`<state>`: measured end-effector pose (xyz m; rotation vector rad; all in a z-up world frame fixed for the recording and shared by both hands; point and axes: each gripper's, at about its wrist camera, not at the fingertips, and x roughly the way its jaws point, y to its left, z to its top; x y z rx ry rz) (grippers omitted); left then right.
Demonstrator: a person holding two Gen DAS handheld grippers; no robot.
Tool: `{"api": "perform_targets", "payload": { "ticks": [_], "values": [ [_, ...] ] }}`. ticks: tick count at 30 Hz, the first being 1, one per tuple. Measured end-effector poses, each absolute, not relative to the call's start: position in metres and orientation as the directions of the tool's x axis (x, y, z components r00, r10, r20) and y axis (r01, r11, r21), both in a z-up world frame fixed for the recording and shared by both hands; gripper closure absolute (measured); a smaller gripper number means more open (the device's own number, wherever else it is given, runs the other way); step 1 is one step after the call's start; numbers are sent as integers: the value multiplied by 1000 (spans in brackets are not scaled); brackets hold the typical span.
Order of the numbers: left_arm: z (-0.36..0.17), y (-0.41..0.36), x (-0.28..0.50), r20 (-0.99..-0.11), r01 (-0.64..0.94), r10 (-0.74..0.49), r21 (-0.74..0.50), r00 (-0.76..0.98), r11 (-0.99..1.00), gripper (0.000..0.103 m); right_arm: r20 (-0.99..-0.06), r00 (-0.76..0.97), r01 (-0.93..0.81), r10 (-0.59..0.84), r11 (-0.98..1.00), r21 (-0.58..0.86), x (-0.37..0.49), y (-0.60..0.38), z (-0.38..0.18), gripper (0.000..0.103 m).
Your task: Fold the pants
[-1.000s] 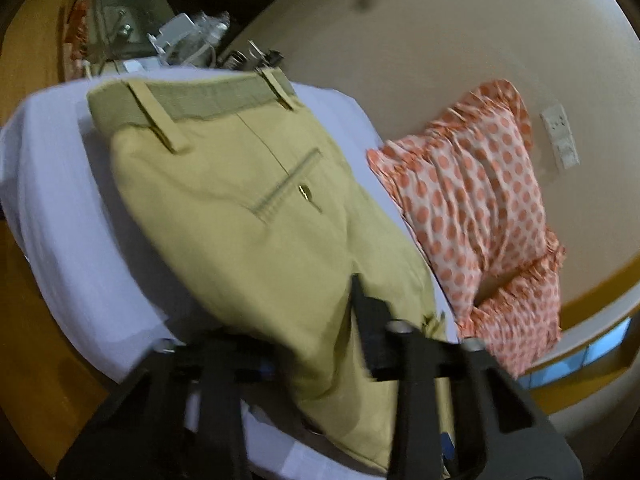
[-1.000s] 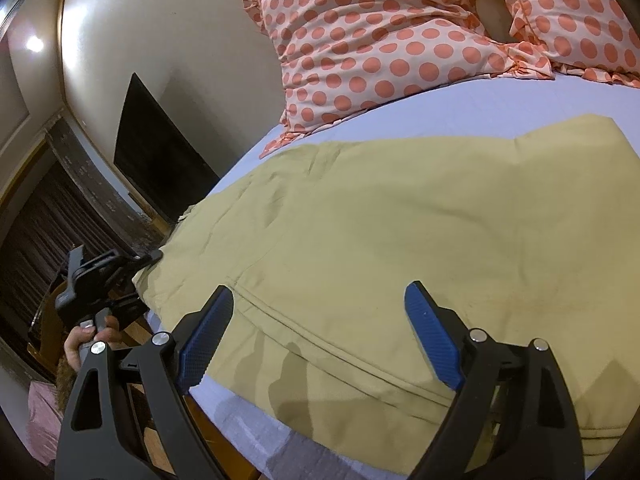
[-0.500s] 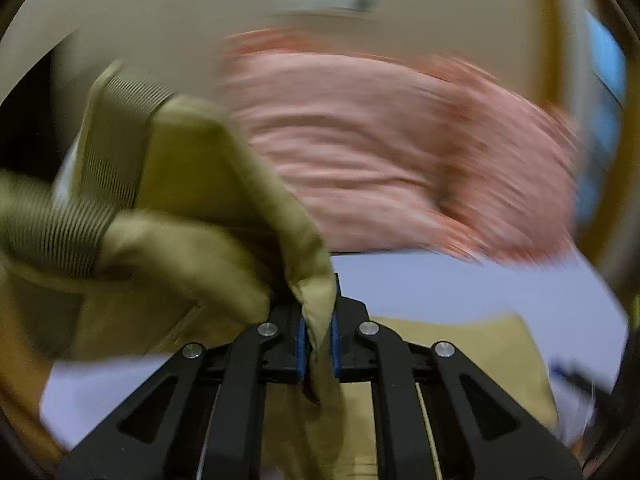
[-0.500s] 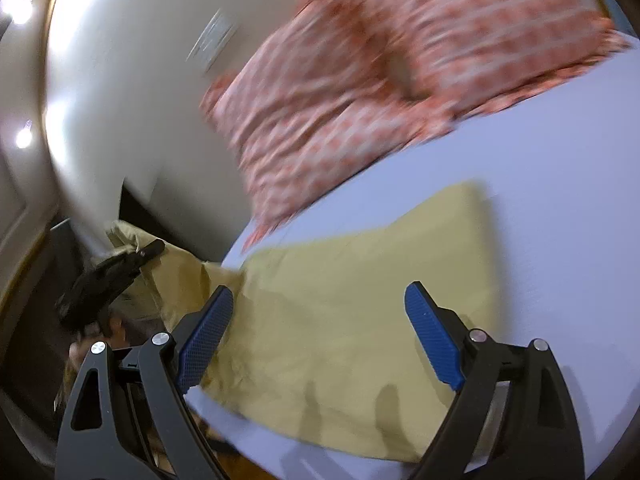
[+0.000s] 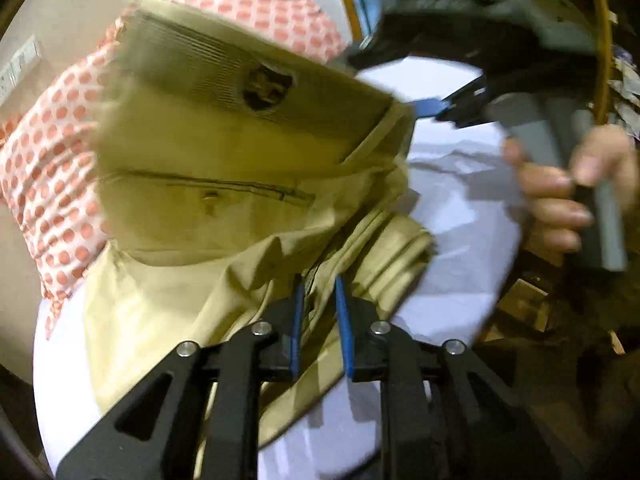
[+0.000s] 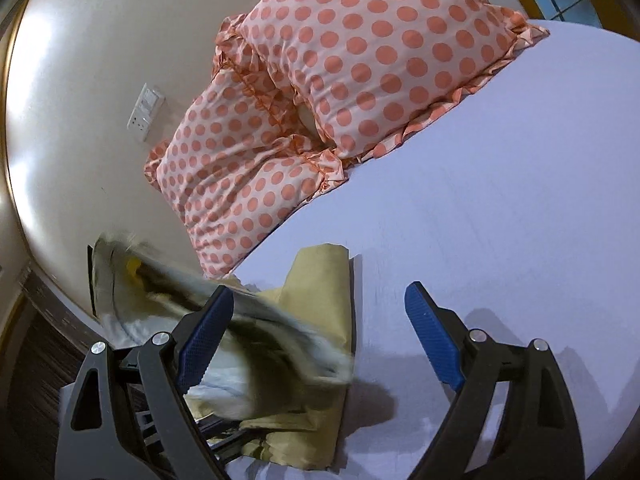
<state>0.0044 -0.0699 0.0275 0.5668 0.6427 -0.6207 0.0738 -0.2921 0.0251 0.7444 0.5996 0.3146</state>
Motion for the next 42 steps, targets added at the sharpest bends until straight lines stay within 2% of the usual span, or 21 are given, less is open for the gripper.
{"api": "perform_targets", "payload": {
  "ticks": [2, 4, 5, 6, 8, 11, 16, 17, 19, 20, 25, 29, 33, 35, 40, 41, 42],
  "values": [
    [39, -52, -7, -662, 664, -366, 271, 654, 697, 69, -393, 785, -68, 478, 698, 712, 74, -292, 26, 14],
    [49, -36, -5, -649, 639, -370, 236, 665, 732, 68, -414, 773, -67, 481, 711, 700, 75, -290, 26, 14],
    [54, -22, -3, -638, 611, -363, 215, 679, 762, 63, -424, 769, -65, 478, 718, 693, 76, -288, 26, 14],
    [57, -16, 1, -631, 587, -350, 212, 693, 781, 56, -448, 763, -49, 465, 734, 678, 79, -288, 26, 14],
    [61, -6, 10, -622, 526, -302, 211, 722, 824, 48, -477, 755, -34, 450, 753, 657, 82, -287, 27, 14],
    [61, 23, 23, -642, 449, -261, 146, 721, 882, 38, -567, 726, 10, 390, 818, 575, 93, -281, 29, 14],
    [57, 74, 57, -687, 320, -257, -38, 680, 947, 37, -688, 625, 59, 368, 857, 512, 124, -280, 15, 15],
    [56, 82, 63, -692, 296, -248, -53, 678, 954, 37, -705, 605, 62, 372, 860, 507, 129, -279, 10, 21],
    [52, 95, 71, -701, 250, -228, -73, 675, 965, 36, -710, 591, 38, 383, 866, 499, 132, -275, 7, 42],
    [50, 100, 72, -705, 239, -232, -90, 671, 967, 36, -716, 564, 27, 410, 858, 513, 132, -273, 5, 46],
    [48, 112, 71, -695, 234, -256, -128, 672, 964, 36, -714, 536, 100, 452, 805, 585, 109, -290, 6, 47],
    [54, 113, 66, -673, 253, -267, -121, 690, 960, 34, -633, 560, 121, 534, 704, 700, 58, -301, 12, 46],
    [59, 110, 63, -655, 278, -293, -130, 697, 952, 33, -584, 536, 156, 610, 609, 778, 43, -294, -2, 46],
    [60, 109, 60, -650, 282, -299, -134, 698, 950, 33, -586, 537, 191, 607, 589, 785, 50, -289, -12, 47],
    [63, 112, 46, -635, 288, -311, -142, 708, 947, 31, -523, 619, 203, 586, 524, 827, 64, -282, -15, 47],
    [64, 114, 44, -632, 288, -308, -138, 711, 948, 30, -515, 635, 202, 577, 519, 831, 67, -281, -15, 58],
    [64, 114, 43, -630, 287, -306, -136, 714, 948, 30, -514, 651, 201, 559, 526, 826, 69, -278, -16, 77]
  ]
}}
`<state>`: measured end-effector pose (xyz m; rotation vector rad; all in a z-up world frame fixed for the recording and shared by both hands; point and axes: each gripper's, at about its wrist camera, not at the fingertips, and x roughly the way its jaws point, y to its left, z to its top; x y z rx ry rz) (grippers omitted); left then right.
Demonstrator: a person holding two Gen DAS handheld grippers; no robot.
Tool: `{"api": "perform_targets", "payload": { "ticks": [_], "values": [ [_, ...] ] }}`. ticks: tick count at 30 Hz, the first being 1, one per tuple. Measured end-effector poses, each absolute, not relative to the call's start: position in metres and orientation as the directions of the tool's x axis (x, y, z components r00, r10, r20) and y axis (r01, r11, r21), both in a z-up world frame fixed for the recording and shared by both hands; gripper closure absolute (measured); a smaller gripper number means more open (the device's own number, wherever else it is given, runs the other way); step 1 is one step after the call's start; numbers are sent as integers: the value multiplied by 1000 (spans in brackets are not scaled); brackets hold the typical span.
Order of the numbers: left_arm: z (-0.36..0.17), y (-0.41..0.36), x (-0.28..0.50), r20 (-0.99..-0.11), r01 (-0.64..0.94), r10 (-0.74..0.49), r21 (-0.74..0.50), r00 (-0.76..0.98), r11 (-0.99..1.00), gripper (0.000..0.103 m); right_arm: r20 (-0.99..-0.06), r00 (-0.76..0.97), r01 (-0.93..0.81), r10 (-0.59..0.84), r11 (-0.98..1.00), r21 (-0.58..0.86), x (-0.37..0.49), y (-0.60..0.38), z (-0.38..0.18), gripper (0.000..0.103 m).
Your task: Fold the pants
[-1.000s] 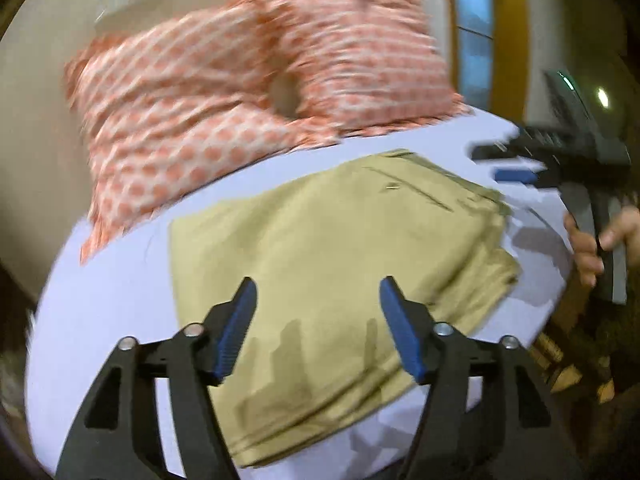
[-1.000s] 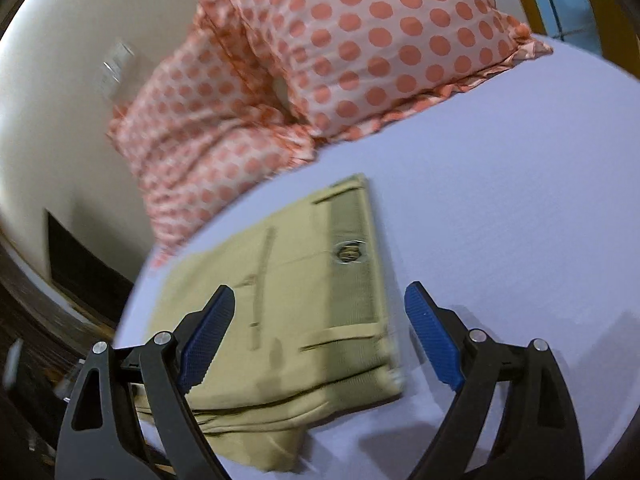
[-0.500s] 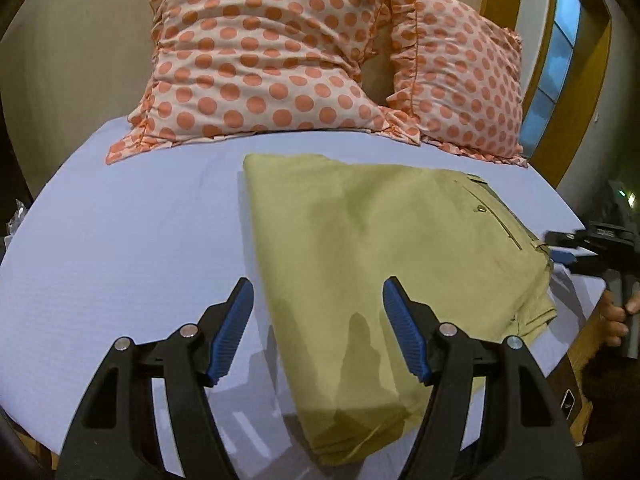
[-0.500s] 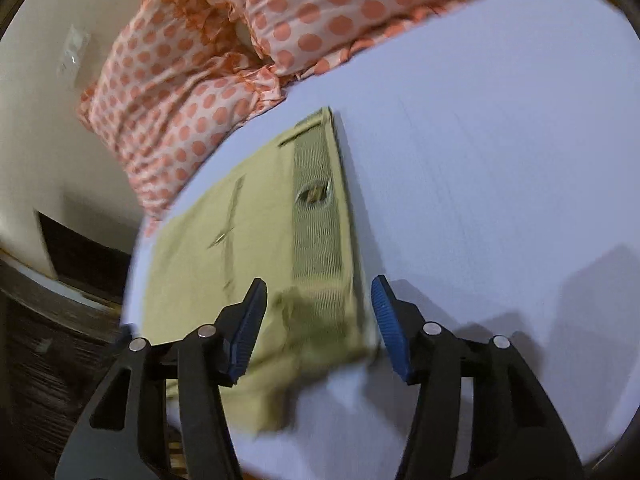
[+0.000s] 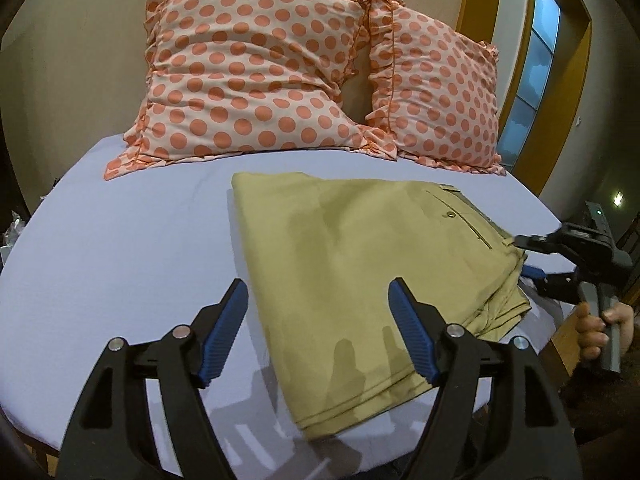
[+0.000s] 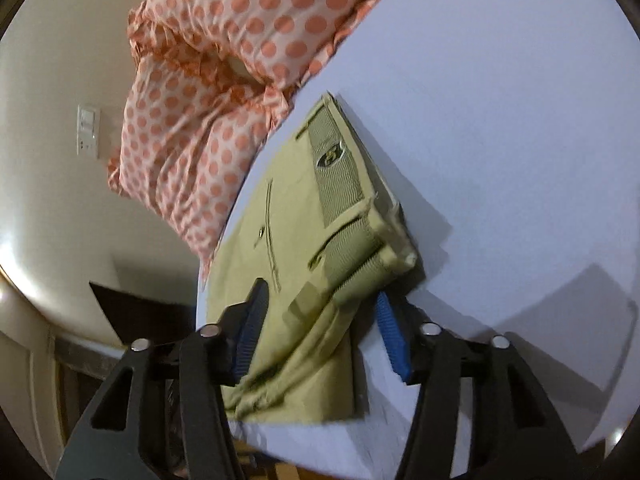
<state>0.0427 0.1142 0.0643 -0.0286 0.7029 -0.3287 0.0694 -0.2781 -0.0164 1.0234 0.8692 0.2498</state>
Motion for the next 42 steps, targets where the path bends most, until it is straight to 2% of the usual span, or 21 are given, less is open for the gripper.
{"api": "perform_targets", "payload": {
  "ticks": [2, 4, 9, 12, 13, 15, 16, 17, 19, 22, 26, 30, 34, 38, 40, 41, 42],
  "values": [
    [65, 116, 40, -627, 285, -305, -136, 717, 949, 30, -515, 666, 199, 540, 536, 820, 72, -275, -20, 87],
    [66, 118, 37, -622, 288, -311, -141, 718, 947, 30, -482, 684, 175, 548, 518, 838, 61, -275, -20, 92],
    [68, 120, 36, -614, 291, -313, -139, 725, 946, 29, -428, 657, 122, 620, 473, 873, 19, -265, -9, 94],
    [67, 123, 43, -613, 294, -330, -164, 718, 942, 28, -506, 596, 100, 623, 568, 817, 6, -249, -7, 92],
    [66, 125, 46, -617, 292, -334, -172, 713, 941, 28, -530, 589, 96, 610, 599, 795, 3, -249, -6, 89],
    [63, 128, 53, -629, 290, -346, -194, 696, 937, 24, -580, 605, 130, 546, 650, 749, 1, -263, 1, 57],
    [60, 131, 57, -640, 286, -348, -202, 686, 937, 23, -584, 620, 136, 524, 662, 737, 3, -269, 5, 48],
    [59, 132, 60, -646, 287, -351, -206, 678, 935, 22, -583, 652, 130, 485, 686, 716, 7, -277, 12, 32],
    [54, 133, 71, -665, 285, -351, -211, 659, 935, 21, -610, 674, 140, 417, 739, 659, 25, -288, 14, 31],
    [46, 138, 88, -696, 269, -351, -230, 626, 935, 21, -642, 636, 166, 429, 736, 657, 62, -300, -3, 32],
    [31, 139, 114, -744, 261, -374, -272, 553, 926, 21, -632, 603, 110, 487, 734, 670, 98, -295, -10, 39],
    [20, 130, 138, -768, 283, -429, -327, 477, 901, 21, -577, 559, 13, 596, 690, 724, 119, -280, -16, 40],
    [13, 117, 157, -797, 298, -425, -320, 428, 899, 20, -505, 505, -63, 700, 614, 787, 126, -270, -16, 40],
    [11, 118, 173, -792, 301, -464, -366, 396, 881, 19, -444, 470, -105, 763, 547, 830, 129, -273, -17, 42],
    [11, 122, 175, -785, 288, -477, -388, 395, 876, 28, -430, 430, -111, 793, 520, 847, 132, -270, -21, 58],
    [11, 123, 175, -791, 280, -460, -372, 403, 885, 41, -419, 397, -99, 816, 492, 865, 134, -268, -28, 75],
    [12, 123, 174, -798, 276, -441, -352, 410, 894, 64, -410, 382, -81, 828, 471, 878, 137, -266, -34, 80]
  ]
}}
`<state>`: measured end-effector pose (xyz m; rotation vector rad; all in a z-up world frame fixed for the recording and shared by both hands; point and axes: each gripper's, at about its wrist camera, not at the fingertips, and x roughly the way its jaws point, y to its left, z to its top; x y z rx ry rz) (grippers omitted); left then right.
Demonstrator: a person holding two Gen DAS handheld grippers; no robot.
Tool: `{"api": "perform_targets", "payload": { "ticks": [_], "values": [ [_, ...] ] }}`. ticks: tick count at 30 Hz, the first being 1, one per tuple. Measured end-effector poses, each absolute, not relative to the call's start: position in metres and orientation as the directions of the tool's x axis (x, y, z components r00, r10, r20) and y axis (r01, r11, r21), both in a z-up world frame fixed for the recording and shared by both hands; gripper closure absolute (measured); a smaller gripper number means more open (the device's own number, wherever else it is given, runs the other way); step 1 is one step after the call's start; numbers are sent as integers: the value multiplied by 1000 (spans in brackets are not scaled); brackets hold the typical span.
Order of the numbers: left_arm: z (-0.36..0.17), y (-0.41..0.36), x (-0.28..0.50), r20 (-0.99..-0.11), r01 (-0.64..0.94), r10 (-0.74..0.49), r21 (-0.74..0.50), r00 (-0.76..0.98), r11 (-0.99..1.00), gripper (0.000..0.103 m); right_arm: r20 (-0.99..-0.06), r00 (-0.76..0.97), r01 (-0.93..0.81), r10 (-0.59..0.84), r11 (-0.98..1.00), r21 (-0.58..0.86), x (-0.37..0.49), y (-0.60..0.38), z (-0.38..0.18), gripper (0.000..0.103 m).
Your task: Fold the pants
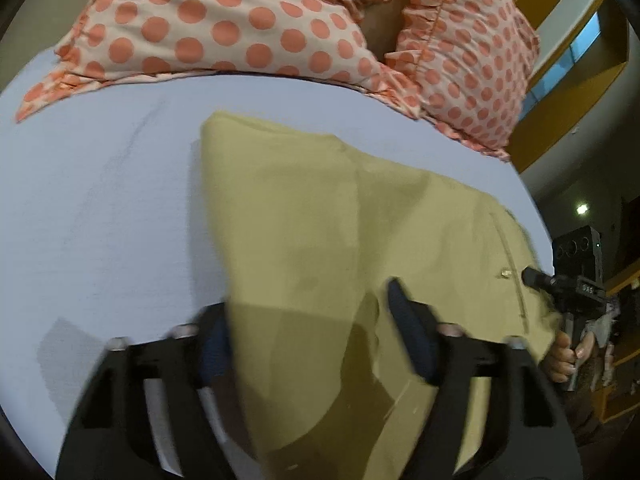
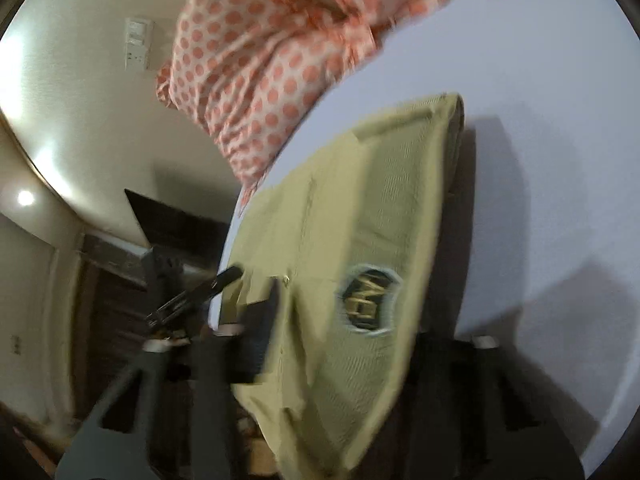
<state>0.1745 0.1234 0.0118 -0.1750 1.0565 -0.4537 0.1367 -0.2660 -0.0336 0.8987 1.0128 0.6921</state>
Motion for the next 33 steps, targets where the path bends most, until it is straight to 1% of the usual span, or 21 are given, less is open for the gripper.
{"api": "perform_targets", "payload": {
  "ticks": [2, 3, 5, 6, 8, 11, 12, 13, 14, 16, 17, 18, 20, 23, 25, 26, 28, 29, 31, 32, 33],
  "values": [
    [14, 125, 176, -805, 271, -425, -336, 414, 902, 83, -391, 382, -84, 838, 452, 888, 141, -266, -33, 83],
    [15, 126, 178, -804, 262, -426, -343, 415, 902, 89, -397, 388, -91, 832, 463, 881, 142, -266, -29, 85],
    [20, 124, 182, -806, 252, -412, -331, 425, 909, 93, -404, 416, -115, 814, 488, 865, 150, -265, -14, 87],
    [24, 119, 186, -810, 258, -390, -303, 438, 918, 95, -398, 431, -131, 810, 492, 861, 156, -265, -5, 87],
    [33, 106, 196, -808, 269, -341, -235, 480, 934, 96, -391, 473, -166, 789, 516, 841, 171, -269, 17, 87],
    [48, 87, 222, -771, 251, -267, -143, 578, 957, 95, -396, 545, -186, 739, 567, 802, 193, -275, 42, 88],
    [49, 82, 234, -760, 233, -252, -135, 599, 963, 95, -417, 566, -176, 711, 598, 782, 200, -277, 44, 87],
    [48, 77, 241, -766, 217, -233, -125, 599, 968, 95, -462, 582, -154, 669, 648, 746, 207, -276, 43, 87],
    [44, 74, 247, -783, 203, -214, -115, 584, 972, 95, -531, 577, -109, 621, 703, 703, 210, -273, 37, 86],
    [37, 76, 244, -796, 212, -196, -87, 573, 973, 94, -608, 545, -85, 578, 759, 645, 204, -265, 24, 86],
    [34, 79, 240, -797, 223, -190, -71, 574, 972, 94, -627, 530, -80, 571, 770, 633, 195, -263, 15, 86],
    [30, 84, 237, -800, 225, -187, -68, 569, 972, 93, -621, 516, -62, 590, 748, 660, 191, -264, 8, 86],
    [29, 95, 235, -799, 212, -213, -110, 562, 971, 93, -557, 517, -11, 651, 655, 755, 178, -271, 1, 88],
    [38, 110, 235, -784, 199, -245, -158, 570, 967, 93, -465, 522, 20, 715, 535, 845, 162, -273, 9, 89],
    [43, 116, 238, -785, 204, -242, -150, 570, 967, 93, -406, 504, 45, 762, 446, 894, 152, -269, 13, 89],
    [46, 121, 241, -784, 201, -211, -113, 583, 973, 94, -392, 499, 55, 773, 423, 905, 146, -266, 13, 89],
    [48, 130, 246, -789, 184, -176, -81, 589, 979, 94, -404, 488, 89, 774, 417, 905, 128, -247, 7, 89],
    [49, 137, 248, -792, 172, -174, -88, 586, 981, 94, -459, 487, 114, 743, 466, 877, 118, -238, 3, 89],
    [51, 151, 248, -786, 156, -201, -134, 585, 979, 94, -560, 507, 96, 656, 602, 792, 107, -232, 10, 86],
    [53, 155, 245, -779, 162, -220, -153, 587, 975, 94, -601, 525, 105, 603, 655, 749, 103, -233, 16, 77],
    [54, 156, 242, -776, 172, -230, -159, 587, 972, 90, -615, 540, 121, 574, 671, 732, 99, -236, 18, 57]
  ]
}}
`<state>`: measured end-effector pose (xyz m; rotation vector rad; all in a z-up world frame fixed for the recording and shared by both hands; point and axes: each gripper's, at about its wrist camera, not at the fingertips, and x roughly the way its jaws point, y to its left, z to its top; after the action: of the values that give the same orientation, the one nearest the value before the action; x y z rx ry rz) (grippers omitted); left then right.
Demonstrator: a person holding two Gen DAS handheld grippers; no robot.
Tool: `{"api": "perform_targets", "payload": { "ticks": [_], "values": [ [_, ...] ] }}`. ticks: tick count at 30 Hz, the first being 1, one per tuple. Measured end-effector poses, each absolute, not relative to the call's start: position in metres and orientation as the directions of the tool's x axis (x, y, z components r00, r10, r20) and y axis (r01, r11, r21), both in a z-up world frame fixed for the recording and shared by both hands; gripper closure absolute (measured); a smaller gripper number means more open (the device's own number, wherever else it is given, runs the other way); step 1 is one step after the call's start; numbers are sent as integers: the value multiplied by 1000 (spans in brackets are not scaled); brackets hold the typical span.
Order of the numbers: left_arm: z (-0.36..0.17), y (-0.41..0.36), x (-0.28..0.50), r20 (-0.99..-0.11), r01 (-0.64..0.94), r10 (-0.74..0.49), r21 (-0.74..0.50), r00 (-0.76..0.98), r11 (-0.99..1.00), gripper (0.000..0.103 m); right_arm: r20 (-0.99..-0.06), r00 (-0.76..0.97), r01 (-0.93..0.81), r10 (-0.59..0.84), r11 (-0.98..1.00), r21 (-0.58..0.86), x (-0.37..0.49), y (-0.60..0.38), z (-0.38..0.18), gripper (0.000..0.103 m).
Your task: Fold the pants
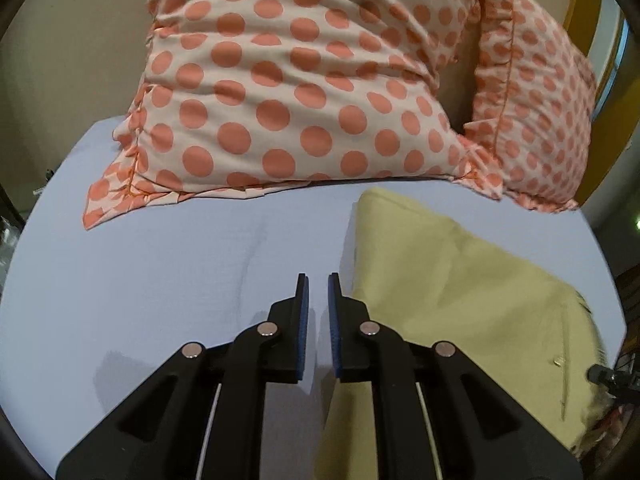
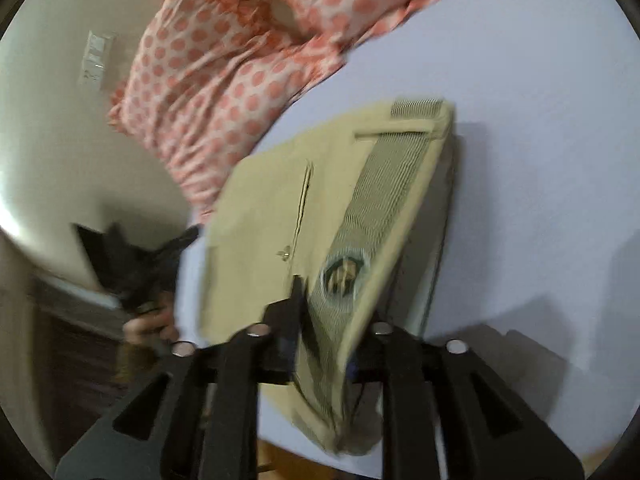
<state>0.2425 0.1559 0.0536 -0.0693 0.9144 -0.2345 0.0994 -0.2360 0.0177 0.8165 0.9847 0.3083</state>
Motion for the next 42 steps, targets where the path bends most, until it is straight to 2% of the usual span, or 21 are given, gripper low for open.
{"api": "perform_targets", "payload": {
  "ticks": [1, 2, 3, 4, 5, 8, 17, 21, 26, 29, 31, 32, 34, 35, 36, 38, 42],
  "values": [
    [54, 156, 239, -777, 191, -243, -160, 581, 968, 86, -616, 561, 124, 553, 679, 723, 95, -241, 22, 45],
    [54, 155, 237, -778, 209, -252, -158, 575, 965, 75, -612, 595, 115, 521, 698, 707, 90, -245, 28, 33],
    [52, 152, 235, -785, 234, -259, -150, 563, 961, 66, -617, 613, 113, 493, 719, 686, 88, -247, 29, 33],
    [51, 147, 234, -792, 251, -261, -141, 552, 958, 64, -635, 615, 117, 467, 743, 659, 89, -248, 29, 33],
    [49, 142, 233, -800, 266, -260, -131, 541, 955, 61, -642, 598, 118, 481, 739, 663, 94, -249, 24, 34],
    [40, 132, 233, -828, 284, -235, -96, 509, 954, 52, -667, 540, 140, 513, 727, 673, 105, -246, 3, 47],
    [14, 114, 249, -885, 341, -286, -158, 367, 927, 38, -570, 519, 71, 637, 632, 771, 104, -243, -15, 49],
    [13, 104, 262, -890, 351, -297, -171, 347, 921, 33, -540, 487, 100, 686, 570, 815, 104, -257, -27, 64],
    [11, 90, 271, -894, 385, -290, -149, 341, 911, 28, -529, 453, 140, 718, 529, 837, 99, -258, -31, 65],
    [11, 84, 277, -898, 386, -286, -147, 334, 911, 27, -424, 425, 107, 800, 421, 901, 112, -250, -38, 66],
    [11, 82, 279, -897, 393, -286, -142, 336, 908, 27, -365, 431, 111, 825, 353, 929, 115, -254, -45, 71],
    [11, 82, 281, -896, 393, -289, -145, 337, 908, 28, -326, 429, 100, 842, 315, 944, 120, -251, -50, 77],
    [12, 83, 285, -892, 372, -288, -150, 349, 916, 42, -306, 427, 75, 851, 304, 950, 127, -246, -52, 79],
    [14, 85, 288, -887, 357, -298, -166, 353, 919, 56, -305, 423, 75, 853, 302, 950, 130, -245, -51, 83],
    [16, 89, 287, -882, 344, -301, -173, 364, 923, 75, -294, 422, 70, 858, 292, 954, 135, -248, -49, 86],
    [20, 96, 289, -868, 321, -316, -196, 383, 927, 92, -292, 427, 59, 856, 296, 953, 144, -256, -42, 88],
    [27, 95, 292, -845, 288, -309, -195, 435, 938, 96, -363, 479, 7, 799, 410, 912, 175, -269, -10, 88]
  ]
}}
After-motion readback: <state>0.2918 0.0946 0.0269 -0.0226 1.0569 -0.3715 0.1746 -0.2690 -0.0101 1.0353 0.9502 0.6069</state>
